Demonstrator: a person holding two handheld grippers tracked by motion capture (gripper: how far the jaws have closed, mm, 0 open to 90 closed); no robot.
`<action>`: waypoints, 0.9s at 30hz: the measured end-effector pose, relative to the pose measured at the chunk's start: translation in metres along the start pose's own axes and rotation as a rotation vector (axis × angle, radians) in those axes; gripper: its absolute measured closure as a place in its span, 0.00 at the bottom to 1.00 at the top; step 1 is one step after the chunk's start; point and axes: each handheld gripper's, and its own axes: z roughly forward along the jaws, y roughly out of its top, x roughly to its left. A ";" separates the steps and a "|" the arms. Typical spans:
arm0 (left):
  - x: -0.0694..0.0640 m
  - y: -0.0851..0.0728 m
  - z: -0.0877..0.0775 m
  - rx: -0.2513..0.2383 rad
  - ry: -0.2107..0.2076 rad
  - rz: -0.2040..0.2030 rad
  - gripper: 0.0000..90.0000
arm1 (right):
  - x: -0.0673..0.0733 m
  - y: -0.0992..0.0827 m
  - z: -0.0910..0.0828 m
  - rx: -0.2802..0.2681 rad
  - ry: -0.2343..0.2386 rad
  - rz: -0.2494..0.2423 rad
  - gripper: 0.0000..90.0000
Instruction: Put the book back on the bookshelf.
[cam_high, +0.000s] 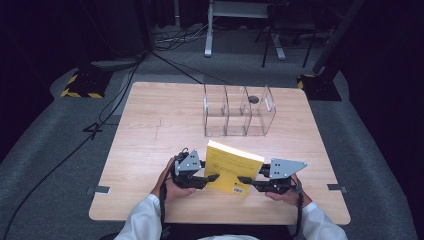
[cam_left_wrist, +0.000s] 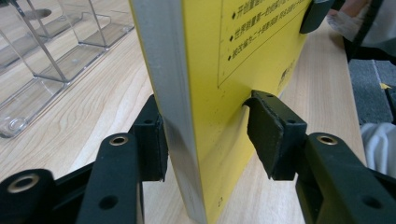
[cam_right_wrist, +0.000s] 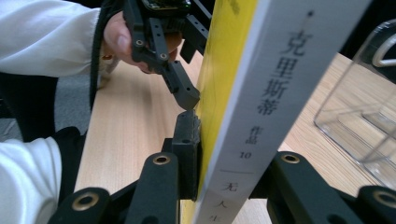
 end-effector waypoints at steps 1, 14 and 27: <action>0.000 0.000 0.001 -0.003 0.001 -0.006 0.55 | 0.000 0.000 0.000 0.001 -0.011 0.009 0.79; -0.003 -0.005 0.006 0.084 0.082 -0.014 0.37 | 0.003 0.000 0.002 -0.001 -0.048 0.027 0.84; 0.006 -0.040 -0.018 0.266 0.261 -0.112 0.18 | -0.013 -0.010 -0.025 0.004 -0.169 0.095 0.84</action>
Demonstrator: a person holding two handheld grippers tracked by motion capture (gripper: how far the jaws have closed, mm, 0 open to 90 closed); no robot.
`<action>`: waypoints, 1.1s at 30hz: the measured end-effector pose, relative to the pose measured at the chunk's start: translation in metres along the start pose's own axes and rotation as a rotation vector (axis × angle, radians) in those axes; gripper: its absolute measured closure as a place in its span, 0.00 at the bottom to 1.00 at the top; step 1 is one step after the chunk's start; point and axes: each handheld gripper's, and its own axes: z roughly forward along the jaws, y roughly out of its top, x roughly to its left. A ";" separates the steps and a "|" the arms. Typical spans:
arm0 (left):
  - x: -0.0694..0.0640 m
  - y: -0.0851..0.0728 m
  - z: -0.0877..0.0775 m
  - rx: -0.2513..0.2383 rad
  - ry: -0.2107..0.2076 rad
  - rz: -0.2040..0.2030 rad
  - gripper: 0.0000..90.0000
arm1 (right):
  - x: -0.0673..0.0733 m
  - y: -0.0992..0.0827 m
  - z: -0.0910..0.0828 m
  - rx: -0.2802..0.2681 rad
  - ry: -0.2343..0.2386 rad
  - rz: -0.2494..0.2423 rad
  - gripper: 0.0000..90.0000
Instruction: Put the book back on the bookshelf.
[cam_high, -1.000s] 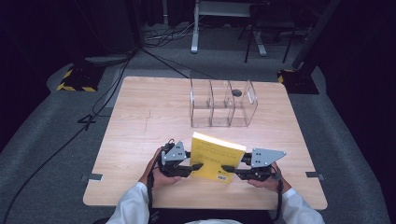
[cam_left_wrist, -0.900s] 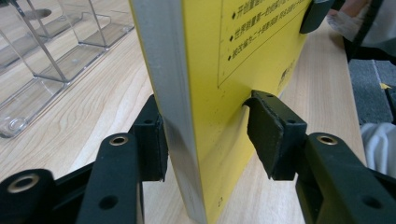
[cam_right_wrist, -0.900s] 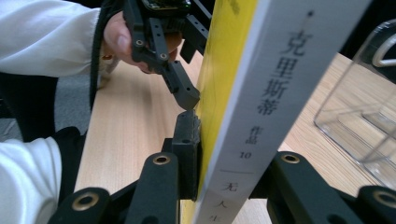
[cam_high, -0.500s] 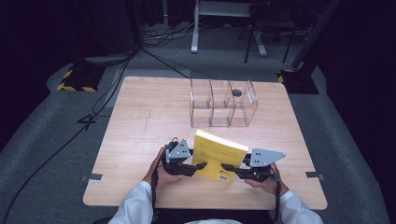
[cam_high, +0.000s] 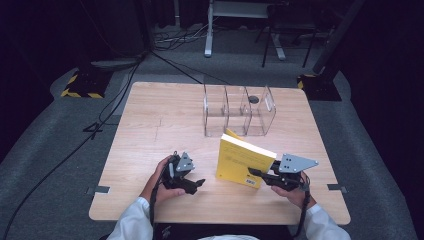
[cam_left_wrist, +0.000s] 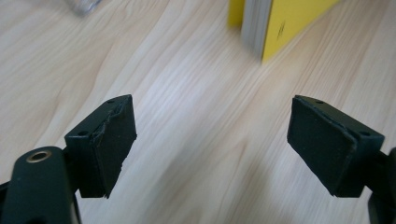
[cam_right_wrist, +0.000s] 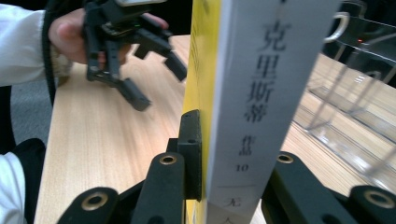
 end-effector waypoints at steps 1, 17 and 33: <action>0.001 -0.007 -0.003 0.017 0.026 -0.009 0.18 | -0.001 -0.001 -0.002 0.000 -0.018 0.005 0.84; 0.011 -0.047 -0.018 0.046 0.058 -0.166 0.17 | -0.027 -0.009 -0.029 -0.011 -0.201 0.051 0.85; 0.009 -0.046 -0.015 0.029 0.077 -0.182 0.16 | -0.040 -0.004 -0.055 -0.088 -0.328 0.080 0.85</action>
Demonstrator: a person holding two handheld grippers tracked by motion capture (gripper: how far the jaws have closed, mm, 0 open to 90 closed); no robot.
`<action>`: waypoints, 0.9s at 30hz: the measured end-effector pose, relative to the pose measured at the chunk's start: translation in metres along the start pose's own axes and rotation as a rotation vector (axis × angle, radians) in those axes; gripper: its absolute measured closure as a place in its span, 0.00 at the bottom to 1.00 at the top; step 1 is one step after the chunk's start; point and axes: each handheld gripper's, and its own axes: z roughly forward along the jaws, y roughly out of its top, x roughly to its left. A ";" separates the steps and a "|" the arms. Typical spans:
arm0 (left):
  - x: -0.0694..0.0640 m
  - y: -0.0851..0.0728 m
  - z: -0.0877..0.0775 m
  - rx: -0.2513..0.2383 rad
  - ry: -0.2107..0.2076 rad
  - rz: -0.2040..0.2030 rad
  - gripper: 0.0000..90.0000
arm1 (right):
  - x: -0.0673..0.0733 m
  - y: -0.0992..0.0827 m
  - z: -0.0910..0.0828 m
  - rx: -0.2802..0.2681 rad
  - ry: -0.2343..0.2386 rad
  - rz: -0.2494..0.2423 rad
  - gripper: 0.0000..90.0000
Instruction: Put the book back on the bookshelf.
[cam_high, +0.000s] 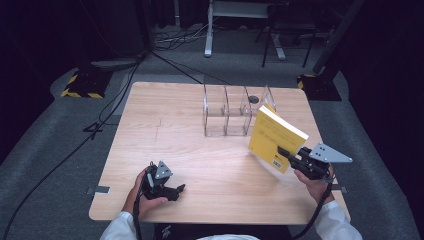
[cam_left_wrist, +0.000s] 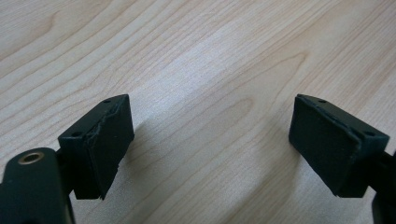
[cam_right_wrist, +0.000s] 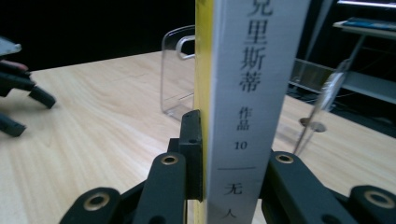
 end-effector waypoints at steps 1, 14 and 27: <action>0.000 0.000 0.000 -0.003 0.002 0.000 0.16 | -0.002 0.002 -0.002 -0.004 -0.014 0.002 0.85; 0.000 0.000 0.000 -0.004 0.002 0.000 0.16 | -0.019 0.017 0.004 -0.032 -0.131 0.038 0.85; -0.002 -0.001 -0.001 0.001 0.012 -0.005 0.17 | -0.031 0.047 0.037 -0.007 -0.206 0.043 0.85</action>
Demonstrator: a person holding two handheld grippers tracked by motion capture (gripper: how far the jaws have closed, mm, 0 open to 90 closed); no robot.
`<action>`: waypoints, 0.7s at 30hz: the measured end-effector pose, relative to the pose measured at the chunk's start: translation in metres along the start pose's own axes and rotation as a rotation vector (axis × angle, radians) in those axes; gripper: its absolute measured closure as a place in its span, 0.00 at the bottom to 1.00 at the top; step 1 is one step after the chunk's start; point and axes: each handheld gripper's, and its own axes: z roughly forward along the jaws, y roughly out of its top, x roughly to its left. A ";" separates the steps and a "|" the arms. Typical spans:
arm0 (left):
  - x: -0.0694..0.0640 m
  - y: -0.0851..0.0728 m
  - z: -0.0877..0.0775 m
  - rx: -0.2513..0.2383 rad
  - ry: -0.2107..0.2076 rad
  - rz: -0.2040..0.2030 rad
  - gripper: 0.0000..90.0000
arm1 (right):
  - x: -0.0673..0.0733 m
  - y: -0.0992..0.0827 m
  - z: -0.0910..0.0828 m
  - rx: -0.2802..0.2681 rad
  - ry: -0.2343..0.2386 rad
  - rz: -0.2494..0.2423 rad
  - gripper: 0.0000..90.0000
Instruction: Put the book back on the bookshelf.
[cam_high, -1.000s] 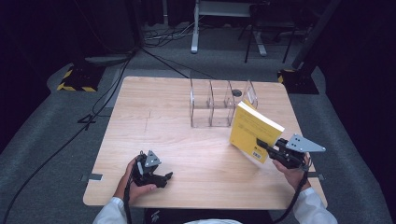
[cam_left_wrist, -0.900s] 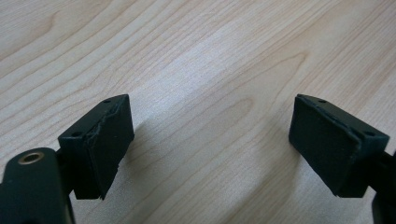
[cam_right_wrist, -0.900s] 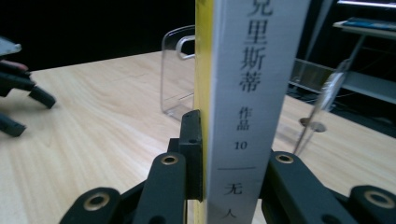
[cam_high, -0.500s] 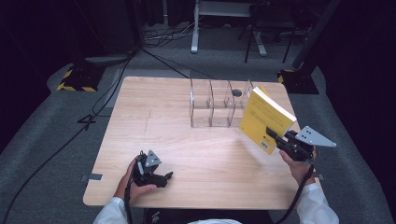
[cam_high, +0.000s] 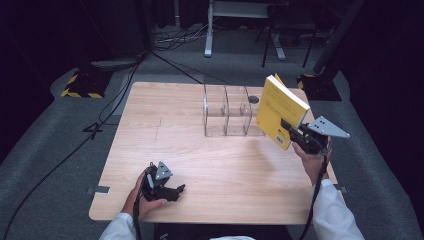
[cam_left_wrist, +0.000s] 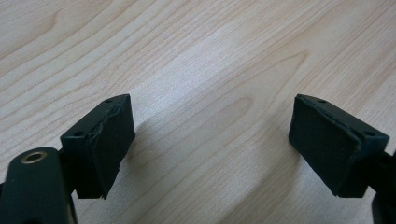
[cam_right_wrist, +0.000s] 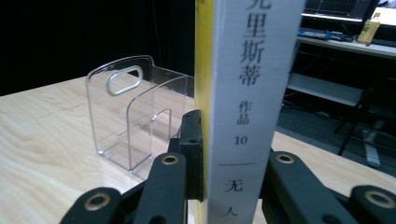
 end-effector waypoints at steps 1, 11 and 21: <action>0.000 0.000 0.000 0.000 0.002 -0.005 0.17 | 0.000 0.003 0.004 0.004 -0.012 -0.003 0.85; -0.002 -0.002 -0.001 -0.006 0.012 0.004 0.17 | 0.000 0.012 0.039 0.023 -0.056 -0.003 0.85; -0.002 -0.002 -0.002 -0.003 0.006 -0.002 0.17 | -0.009 0.017 0.069 0.038 -0.094 0.005 0.85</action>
